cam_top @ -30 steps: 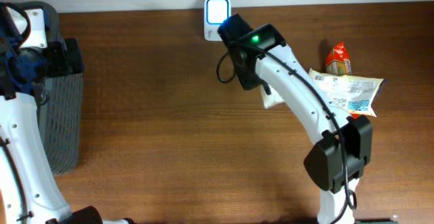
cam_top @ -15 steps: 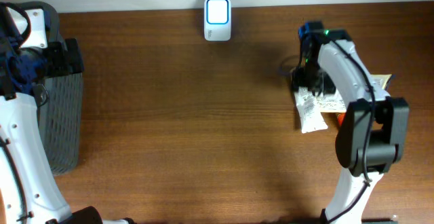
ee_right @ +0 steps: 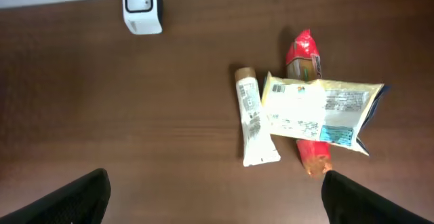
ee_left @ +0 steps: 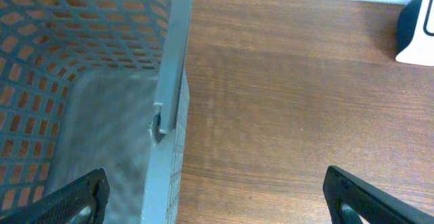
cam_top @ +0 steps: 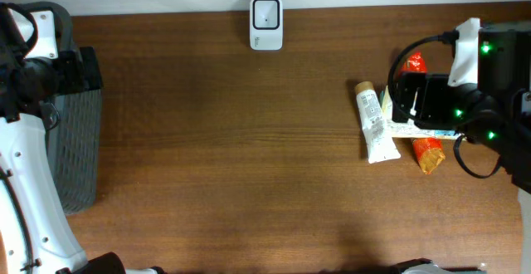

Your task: Scan the item barcode

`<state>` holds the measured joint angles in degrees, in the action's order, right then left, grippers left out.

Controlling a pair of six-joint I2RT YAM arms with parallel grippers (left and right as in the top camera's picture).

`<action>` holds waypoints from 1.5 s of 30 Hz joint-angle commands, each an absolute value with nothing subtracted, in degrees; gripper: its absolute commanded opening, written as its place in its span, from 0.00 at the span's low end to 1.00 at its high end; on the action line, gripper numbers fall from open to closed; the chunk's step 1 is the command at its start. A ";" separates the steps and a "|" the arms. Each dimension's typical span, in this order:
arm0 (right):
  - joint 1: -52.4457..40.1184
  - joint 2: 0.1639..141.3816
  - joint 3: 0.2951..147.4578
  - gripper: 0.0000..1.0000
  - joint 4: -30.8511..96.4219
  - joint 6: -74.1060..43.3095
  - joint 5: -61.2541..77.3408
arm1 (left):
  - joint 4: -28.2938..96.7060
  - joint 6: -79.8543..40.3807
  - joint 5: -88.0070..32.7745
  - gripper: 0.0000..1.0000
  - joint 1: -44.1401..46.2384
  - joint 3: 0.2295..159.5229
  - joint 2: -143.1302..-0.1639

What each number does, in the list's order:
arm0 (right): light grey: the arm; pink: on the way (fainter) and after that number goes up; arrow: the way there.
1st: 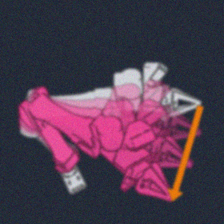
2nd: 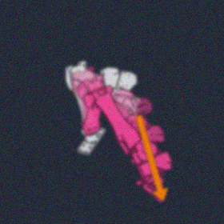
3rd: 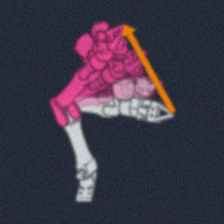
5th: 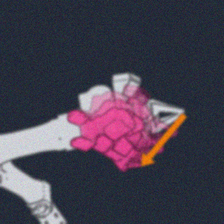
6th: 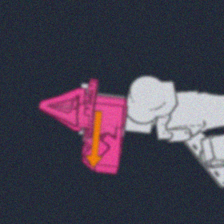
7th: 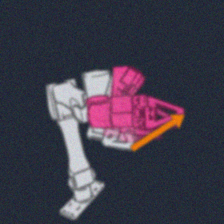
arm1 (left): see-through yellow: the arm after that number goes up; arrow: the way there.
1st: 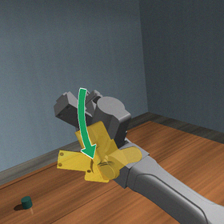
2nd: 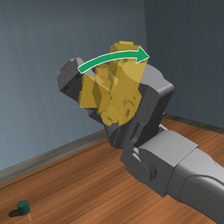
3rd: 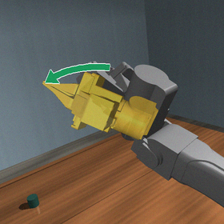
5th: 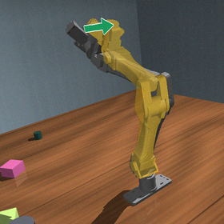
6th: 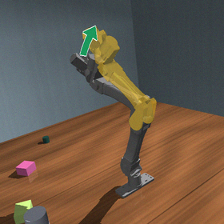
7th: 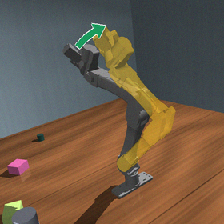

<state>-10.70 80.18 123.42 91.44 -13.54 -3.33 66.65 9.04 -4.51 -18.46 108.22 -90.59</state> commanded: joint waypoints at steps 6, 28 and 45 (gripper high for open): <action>-9.34 63.59 92.86 0.99 63.86 -12.25 -4.89 | 66.70 9.78 -5.10 0.99 -18.65 108.64 -90.19; -1.48 0.19 0.32 0.99 4.45 -10.74 -1.74 | 66.70 9.78 -5.10 0.99 -18.65 108.64 -90.19; -1.50 0.21 0.32 0.99 4.47 -10.74 -1.74 | 50.83 10.00 -1.72 0.99 -10.20 75.35 -65.89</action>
